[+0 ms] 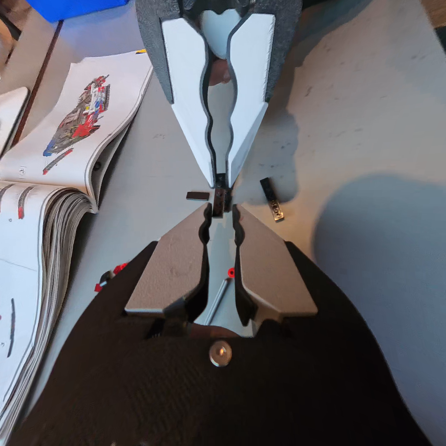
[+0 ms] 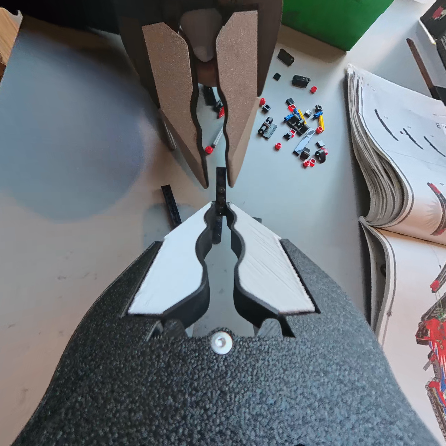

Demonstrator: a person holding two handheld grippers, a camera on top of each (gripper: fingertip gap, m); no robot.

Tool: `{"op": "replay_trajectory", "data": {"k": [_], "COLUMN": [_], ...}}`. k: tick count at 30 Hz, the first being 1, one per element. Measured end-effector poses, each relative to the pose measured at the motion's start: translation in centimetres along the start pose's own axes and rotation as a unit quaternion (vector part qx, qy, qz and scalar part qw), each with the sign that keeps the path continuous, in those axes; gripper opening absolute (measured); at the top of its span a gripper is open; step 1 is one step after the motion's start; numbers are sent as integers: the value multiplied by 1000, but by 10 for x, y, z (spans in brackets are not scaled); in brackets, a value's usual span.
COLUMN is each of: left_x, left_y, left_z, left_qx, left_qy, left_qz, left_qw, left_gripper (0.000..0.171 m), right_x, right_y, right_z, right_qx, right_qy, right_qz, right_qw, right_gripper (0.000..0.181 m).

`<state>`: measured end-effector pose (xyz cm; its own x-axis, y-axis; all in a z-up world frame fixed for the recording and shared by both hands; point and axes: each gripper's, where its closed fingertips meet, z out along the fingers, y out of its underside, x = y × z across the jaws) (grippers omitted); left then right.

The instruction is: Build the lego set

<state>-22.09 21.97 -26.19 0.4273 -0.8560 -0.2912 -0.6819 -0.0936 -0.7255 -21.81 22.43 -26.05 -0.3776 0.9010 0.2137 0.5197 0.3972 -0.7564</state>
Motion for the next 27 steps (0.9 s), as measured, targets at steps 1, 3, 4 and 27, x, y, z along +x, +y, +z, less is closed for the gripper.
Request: {"op": "replay_trajectory", "data": {"k": [1, 3, 4, 27], "left_x": [0, 0, 0, -3], "left_y": [-1, -2, -1, 14], "left_z": [0, 2, 2, 7], "left_qx": [3, 3, 0, -24], "left_qy": [2, 4, 6, 9], "left_qz": [-5, -13, -15, 32], "left_qw": [1000, 1000, 1000, 999], "left_gripper": [12, 6, 6, 5], "right_x": [-1, -2, -2, 1], "right_y": [0, 0, 1, 10], "right_z": [1, 3, 5, 9], "right_qx": [-1, -4, -7, -26], "right_qy": [-2, -6, -5, -2], "right_qz": [3, 4, 3, -6], "right_qw": [1000, 1000, 1000, 1000], "right_gripper": [7, 7, 7, 7]}}
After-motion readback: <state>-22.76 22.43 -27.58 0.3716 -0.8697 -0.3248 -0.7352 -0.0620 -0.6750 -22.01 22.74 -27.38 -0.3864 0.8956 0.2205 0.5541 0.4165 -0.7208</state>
